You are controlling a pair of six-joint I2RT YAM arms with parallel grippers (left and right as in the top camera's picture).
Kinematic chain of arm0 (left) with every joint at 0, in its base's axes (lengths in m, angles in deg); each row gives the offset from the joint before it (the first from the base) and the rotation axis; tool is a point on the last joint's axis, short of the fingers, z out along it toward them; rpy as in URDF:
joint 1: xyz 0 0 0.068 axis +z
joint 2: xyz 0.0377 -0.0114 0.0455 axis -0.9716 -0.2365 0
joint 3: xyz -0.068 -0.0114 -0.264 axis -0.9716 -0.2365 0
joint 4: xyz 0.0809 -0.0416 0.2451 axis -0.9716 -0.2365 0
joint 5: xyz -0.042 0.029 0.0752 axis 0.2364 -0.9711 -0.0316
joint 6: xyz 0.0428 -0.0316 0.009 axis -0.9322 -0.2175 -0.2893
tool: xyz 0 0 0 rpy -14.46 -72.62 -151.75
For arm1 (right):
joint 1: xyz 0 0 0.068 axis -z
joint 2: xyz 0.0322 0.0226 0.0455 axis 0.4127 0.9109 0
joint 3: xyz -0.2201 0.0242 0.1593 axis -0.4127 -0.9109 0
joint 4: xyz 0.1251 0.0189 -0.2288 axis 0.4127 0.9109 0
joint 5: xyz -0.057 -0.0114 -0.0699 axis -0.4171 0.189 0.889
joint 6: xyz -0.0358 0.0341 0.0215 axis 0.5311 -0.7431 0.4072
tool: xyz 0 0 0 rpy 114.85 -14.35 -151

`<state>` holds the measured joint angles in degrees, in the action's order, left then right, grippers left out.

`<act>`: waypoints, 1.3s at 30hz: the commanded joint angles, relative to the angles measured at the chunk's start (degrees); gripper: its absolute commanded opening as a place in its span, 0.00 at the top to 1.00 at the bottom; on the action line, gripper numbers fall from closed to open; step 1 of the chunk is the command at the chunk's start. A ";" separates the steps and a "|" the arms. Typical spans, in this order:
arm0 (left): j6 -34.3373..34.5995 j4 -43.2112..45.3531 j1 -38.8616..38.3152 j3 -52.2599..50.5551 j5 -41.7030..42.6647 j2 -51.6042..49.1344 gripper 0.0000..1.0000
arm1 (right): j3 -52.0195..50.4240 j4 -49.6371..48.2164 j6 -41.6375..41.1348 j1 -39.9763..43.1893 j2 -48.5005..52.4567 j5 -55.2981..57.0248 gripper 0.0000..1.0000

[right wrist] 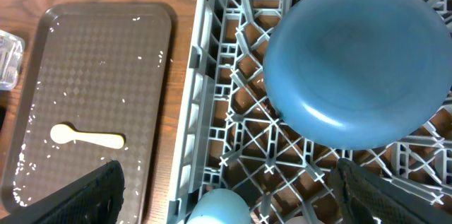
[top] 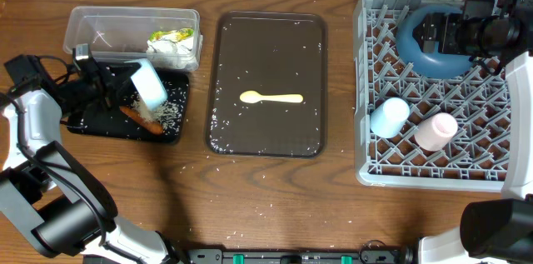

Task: Sort waste into correct bins and load items into the dishwasher rack
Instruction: 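Tilt rice bowl with left gripper to pour rice onto black tray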

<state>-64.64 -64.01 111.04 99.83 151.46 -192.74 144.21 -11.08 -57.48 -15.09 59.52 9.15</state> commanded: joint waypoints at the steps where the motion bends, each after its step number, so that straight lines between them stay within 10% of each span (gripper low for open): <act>1: 7.21 1.92 0.59 -0.52 2.89 -0.13 0.94 | -0.31 -0.04 -0.70 0.02 -0.09 -0.13 0.08; 8: 19.89 9.31 0.96 -0.52 9.25 -0.13 0.94 | -0.31 0.04 -0.70 0.02 -0.09 -0.13 0.07; 39: 21.00 15.98 3.26 -0.52 7.89 -0.66 0.94 | -0.37 0.46 -0.68 0.02 -0.07 -0.13 0.07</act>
<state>-42.87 -48.88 113.68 99.54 157.88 -192.74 144.21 -10.73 -57.50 -15.09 59.52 9.15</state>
